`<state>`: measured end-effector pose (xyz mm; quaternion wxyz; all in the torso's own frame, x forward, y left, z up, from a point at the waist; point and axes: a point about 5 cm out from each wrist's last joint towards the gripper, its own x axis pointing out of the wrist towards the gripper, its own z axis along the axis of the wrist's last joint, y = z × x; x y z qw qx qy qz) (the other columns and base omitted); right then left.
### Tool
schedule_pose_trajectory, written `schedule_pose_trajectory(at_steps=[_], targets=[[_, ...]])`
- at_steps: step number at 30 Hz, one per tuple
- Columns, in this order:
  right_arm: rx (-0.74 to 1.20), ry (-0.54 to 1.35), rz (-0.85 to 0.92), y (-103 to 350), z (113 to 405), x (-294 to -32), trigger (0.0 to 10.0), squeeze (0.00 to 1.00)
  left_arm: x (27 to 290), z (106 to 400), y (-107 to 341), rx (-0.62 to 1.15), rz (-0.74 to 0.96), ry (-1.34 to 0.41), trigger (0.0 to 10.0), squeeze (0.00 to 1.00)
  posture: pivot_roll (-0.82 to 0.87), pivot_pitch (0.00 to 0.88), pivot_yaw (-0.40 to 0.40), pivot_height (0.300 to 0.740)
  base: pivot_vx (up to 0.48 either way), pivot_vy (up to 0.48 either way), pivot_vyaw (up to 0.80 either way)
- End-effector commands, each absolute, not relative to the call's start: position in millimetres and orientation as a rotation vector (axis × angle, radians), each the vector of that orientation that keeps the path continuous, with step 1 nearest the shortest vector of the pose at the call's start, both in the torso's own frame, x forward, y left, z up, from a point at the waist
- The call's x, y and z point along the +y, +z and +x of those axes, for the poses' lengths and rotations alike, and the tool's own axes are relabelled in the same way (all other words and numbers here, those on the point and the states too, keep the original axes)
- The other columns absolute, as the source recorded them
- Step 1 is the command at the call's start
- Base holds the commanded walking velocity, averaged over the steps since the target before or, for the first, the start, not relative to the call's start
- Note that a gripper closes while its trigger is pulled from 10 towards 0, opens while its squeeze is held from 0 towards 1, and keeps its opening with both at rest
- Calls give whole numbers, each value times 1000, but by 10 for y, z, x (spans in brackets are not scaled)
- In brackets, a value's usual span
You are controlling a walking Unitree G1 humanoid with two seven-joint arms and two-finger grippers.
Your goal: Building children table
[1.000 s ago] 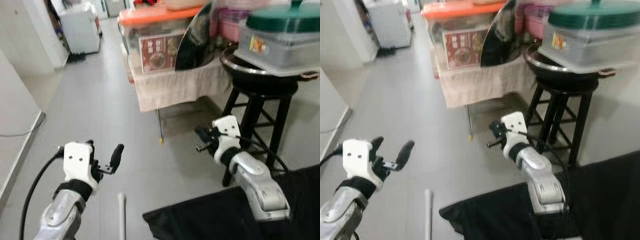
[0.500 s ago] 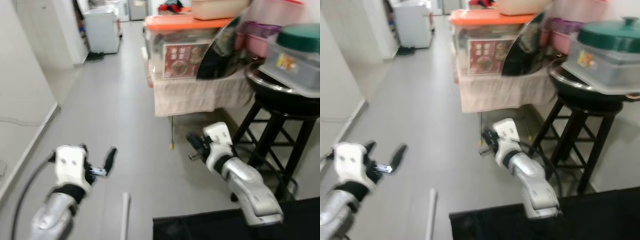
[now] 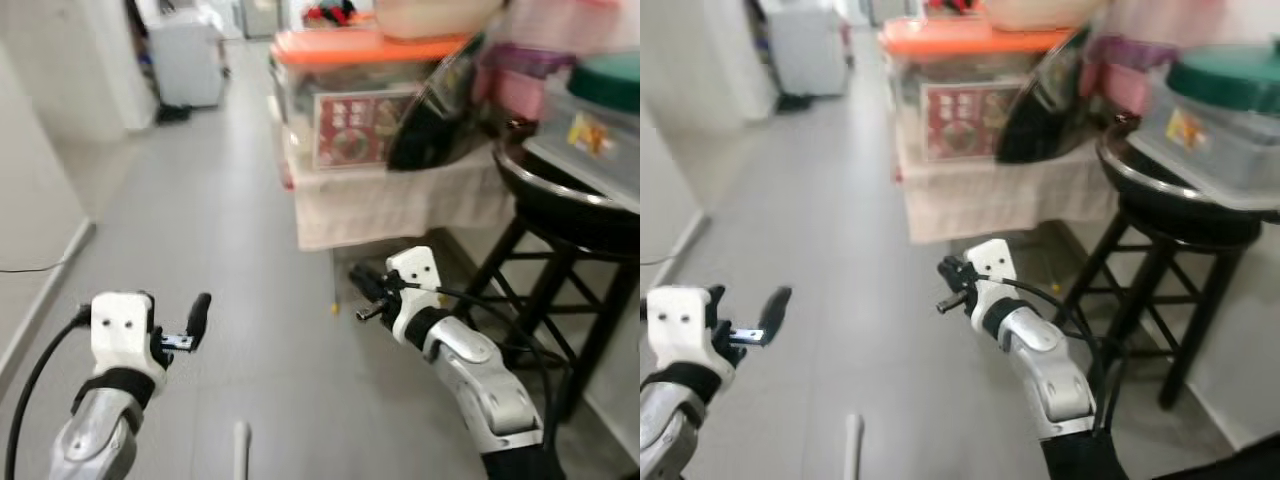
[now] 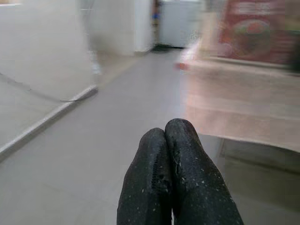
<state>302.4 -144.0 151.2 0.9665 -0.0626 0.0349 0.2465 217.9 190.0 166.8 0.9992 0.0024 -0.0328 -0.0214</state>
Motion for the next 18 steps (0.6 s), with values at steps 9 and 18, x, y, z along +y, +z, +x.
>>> schedule_pose_trajectory(at_steps=[9,18], targets=[[78,506,-120,1475,3001,-1445,10000,0,1886,2149,1653,-47,18,-23,10000,0,9,0,20,740,0,0,356],[75,551,-145,1470,2982,-1440,10000,0,1914,2156,1667,-54,26,2,10000,0,10,0,21,740,0,0,178]])
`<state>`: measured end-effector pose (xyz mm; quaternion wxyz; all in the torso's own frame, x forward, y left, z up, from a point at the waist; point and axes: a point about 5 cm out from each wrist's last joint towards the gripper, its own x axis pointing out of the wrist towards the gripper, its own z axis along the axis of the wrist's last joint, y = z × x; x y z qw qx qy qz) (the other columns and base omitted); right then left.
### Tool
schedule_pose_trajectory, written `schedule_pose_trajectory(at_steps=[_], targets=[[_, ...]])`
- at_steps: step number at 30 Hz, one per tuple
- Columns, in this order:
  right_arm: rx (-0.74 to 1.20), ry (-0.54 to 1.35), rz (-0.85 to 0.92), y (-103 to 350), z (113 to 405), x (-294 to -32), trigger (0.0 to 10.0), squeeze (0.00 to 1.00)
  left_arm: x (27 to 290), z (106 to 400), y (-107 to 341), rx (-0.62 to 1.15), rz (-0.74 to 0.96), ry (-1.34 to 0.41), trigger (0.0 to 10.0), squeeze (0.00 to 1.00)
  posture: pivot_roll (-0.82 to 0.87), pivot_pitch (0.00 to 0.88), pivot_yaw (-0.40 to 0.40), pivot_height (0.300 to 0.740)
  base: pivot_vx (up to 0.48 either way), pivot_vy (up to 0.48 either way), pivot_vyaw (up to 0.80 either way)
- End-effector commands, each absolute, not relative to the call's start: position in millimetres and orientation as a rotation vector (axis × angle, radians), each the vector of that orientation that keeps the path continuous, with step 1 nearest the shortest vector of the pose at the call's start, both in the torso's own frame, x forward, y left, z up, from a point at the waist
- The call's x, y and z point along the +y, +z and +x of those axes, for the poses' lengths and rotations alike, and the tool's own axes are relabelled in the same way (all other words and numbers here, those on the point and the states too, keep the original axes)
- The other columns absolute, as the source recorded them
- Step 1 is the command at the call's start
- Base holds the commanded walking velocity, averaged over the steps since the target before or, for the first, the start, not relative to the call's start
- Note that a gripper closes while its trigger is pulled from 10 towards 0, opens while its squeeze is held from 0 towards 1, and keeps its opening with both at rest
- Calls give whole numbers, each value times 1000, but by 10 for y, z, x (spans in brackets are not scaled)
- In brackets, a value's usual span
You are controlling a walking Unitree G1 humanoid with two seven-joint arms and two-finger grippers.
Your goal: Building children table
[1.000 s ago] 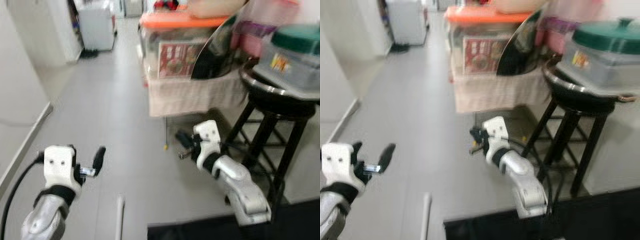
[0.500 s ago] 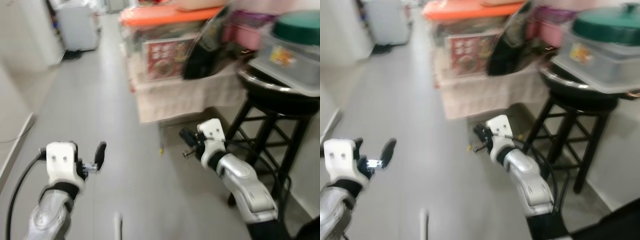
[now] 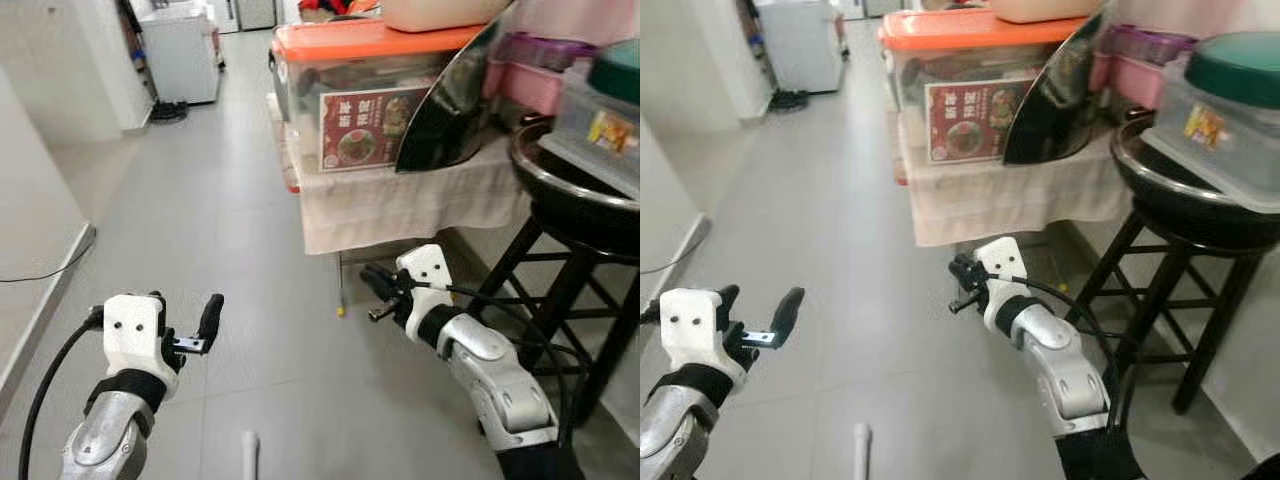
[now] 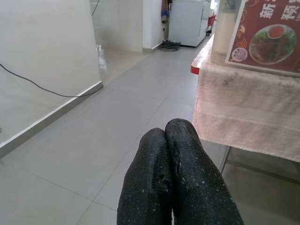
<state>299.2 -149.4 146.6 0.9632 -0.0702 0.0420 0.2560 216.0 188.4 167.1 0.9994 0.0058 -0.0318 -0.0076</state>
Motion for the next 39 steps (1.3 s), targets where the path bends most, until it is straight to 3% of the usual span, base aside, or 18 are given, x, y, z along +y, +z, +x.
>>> schedule_pose_trajectory(at_steps=[1,5,12,24,39], targets=[[77,558,-155,1465,2977,-1440,10000,0,1914,2156,1669,-54,26,3,10000,0,10,0,21,740,0,0,800],[72,543,-129,1473,2990,-1438,10000,0,1941,2155,1678,-55,32,20,10000,0,17,0,22,740,0,0,800],[82,485,-120,1476,3045,-1455,10000,0,1949,2160,1650,-43,32,17,10000,0,16,0,27,740,0,0,0],[77,480,-125,1473,3055,-1447,10000,0,1911,2181,1645,-44,27,-14,10000,0,16,0,24,740,298,0,0],[76,487,-125,1485,3036,-1445,10000,0,1913,2152,1651,-40,25,1,10000,0,20,0,19,740,0,0,0]])
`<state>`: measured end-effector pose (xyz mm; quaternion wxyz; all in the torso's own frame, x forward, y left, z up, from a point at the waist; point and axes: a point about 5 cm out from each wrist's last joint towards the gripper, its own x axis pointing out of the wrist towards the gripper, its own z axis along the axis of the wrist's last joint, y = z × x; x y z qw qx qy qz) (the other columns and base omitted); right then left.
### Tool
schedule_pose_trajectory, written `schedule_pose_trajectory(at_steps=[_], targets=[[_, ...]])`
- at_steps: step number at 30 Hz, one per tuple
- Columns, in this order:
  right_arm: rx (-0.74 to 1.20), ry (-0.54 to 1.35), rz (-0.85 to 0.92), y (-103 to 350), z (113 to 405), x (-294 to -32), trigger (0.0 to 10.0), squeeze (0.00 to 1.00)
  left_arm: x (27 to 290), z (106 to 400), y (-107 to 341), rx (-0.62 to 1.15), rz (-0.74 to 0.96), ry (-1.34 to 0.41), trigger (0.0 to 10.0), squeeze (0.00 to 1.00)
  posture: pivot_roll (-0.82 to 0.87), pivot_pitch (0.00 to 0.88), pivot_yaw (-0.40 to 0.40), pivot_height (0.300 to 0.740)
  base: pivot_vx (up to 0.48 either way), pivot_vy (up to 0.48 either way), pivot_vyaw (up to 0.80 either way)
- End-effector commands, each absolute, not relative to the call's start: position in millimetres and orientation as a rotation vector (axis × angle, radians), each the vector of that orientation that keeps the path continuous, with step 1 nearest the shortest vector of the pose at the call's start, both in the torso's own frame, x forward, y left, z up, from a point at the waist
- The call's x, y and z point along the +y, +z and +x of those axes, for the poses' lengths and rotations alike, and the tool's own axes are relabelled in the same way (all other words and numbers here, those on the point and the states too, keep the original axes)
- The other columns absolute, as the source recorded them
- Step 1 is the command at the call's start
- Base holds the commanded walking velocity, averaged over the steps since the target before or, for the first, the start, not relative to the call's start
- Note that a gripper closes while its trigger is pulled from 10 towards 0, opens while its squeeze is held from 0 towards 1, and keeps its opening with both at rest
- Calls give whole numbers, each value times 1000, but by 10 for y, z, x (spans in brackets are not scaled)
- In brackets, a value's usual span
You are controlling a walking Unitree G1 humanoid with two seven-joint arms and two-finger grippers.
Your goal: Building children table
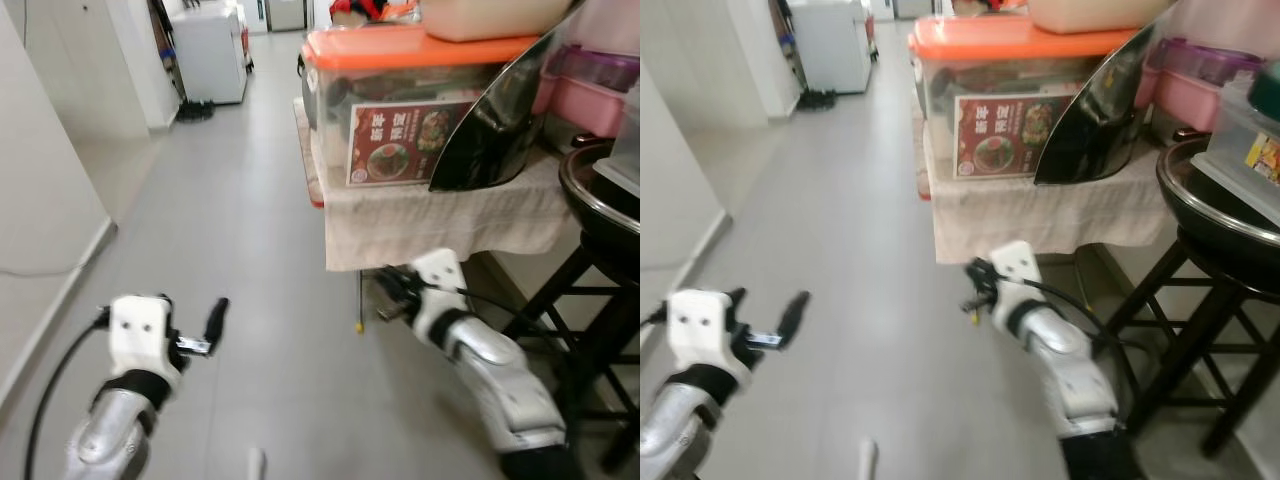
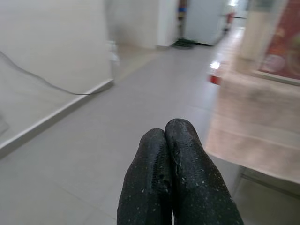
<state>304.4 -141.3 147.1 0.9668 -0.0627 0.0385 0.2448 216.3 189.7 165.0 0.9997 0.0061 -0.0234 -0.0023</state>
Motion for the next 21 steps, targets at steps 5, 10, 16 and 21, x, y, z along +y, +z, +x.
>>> schedule_pose_trajectory(at_steps=[5,10,16,21], targets=[[76,490,-124,1486,3035,-1445,10000,0,1927,2151,1661,-45,26,12,10000,0,20,0,19,740,0,0,0],[74,493,-125,1493,3037,-1444,10000,0,1947,2154,1685,-57,52,19,10000,0,21,0,18,740,66,0,0],[72,493,-126,1496,3040,-1441,10000,0,1928,2161,1678,-54,42,7,10000,0,20,0,20,740,313,0,0],[72,493,-126,1496,3040,-1443,10000,0,1921,2163,1675,-52,40,2,10000,0,18,0,19,740,292,0,0]])
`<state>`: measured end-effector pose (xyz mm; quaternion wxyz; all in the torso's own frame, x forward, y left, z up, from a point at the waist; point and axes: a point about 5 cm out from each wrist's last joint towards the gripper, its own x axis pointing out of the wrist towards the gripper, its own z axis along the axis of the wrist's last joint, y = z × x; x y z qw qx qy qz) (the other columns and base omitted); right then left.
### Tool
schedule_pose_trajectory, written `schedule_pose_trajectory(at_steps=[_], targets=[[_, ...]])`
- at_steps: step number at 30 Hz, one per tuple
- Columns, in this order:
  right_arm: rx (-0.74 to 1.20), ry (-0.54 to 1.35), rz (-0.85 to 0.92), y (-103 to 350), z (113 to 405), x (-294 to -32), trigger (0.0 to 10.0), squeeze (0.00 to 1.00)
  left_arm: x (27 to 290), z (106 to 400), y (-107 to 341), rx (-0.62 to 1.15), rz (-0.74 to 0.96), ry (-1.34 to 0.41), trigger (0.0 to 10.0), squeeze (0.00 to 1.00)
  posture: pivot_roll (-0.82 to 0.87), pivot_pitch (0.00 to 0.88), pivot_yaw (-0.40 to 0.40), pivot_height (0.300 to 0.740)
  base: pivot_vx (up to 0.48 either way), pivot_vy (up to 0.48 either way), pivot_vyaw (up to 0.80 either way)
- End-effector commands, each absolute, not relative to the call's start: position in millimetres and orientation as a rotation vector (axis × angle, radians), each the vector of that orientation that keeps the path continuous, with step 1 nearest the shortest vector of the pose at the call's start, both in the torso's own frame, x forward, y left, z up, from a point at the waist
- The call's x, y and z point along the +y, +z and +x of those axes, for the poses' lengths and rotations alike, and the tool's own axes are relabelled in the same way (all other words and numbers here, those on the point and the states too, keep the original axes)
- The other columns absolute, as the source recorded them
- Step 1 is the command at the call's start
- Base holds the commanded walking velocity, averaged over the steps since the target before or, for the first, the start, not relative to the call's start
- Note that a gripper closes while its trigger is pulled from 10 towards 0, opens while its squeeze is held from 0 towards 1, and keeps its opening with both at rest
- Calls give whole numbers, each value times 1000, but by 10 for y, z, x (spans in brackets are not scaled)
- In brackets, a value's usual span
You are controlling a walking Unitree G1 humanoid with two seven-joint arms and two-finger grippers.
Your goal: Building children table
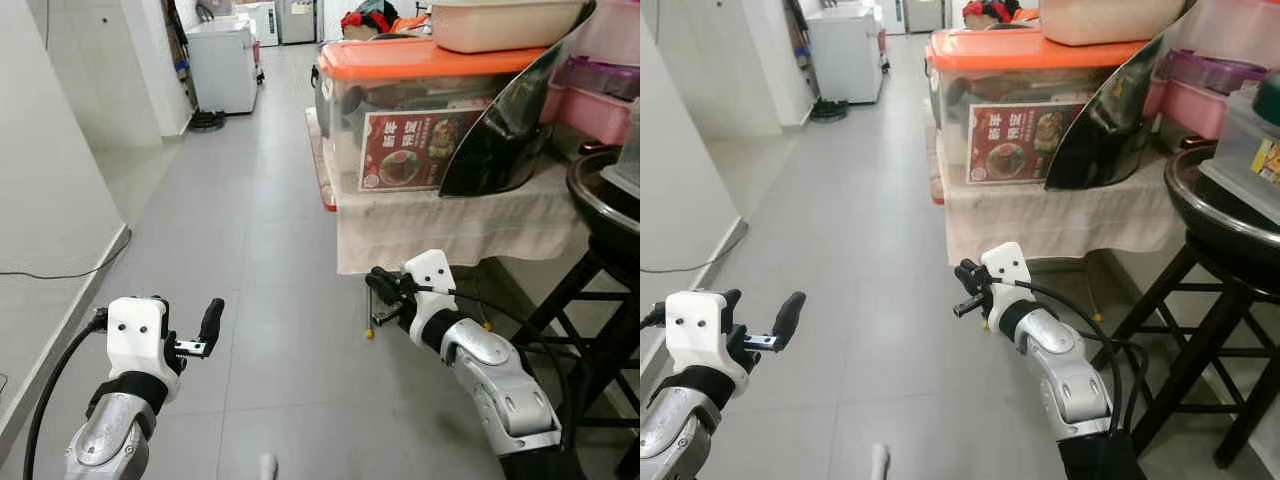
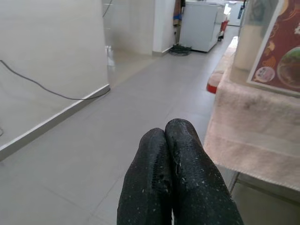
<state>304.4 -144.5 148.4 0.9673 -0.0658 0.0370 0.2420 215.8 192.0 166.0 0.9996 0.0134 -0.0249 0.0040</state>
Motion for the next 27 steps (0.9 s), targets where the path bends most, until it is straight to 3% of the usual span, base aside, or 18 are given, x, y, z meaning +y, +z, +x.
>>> schedule_pose_trajectory(at_steps=[1,9,15,27], targets=[[71,494,-126,1495,3039,-1443,10000,0,1919,2162,1673,-51,39,1,10000,0,18,0,19,740,285,0,0],[72,496,-129,1491,3032,-1446,10000,0,1859,2156,1672,-56,36,-40,10000,0,15,0,17,740,0,0,0],[73,499,-131,1489,3029,-1444,10000,0,1863,2147,1679,-57,46,-46,10000,0,17,0,16,740,0,-423,0],[74,502,-131,1486,3028,-1443,10000,0,1878,2153,1686,-61,41,-28,10000,0,18,0,16,740,43,0,0]])
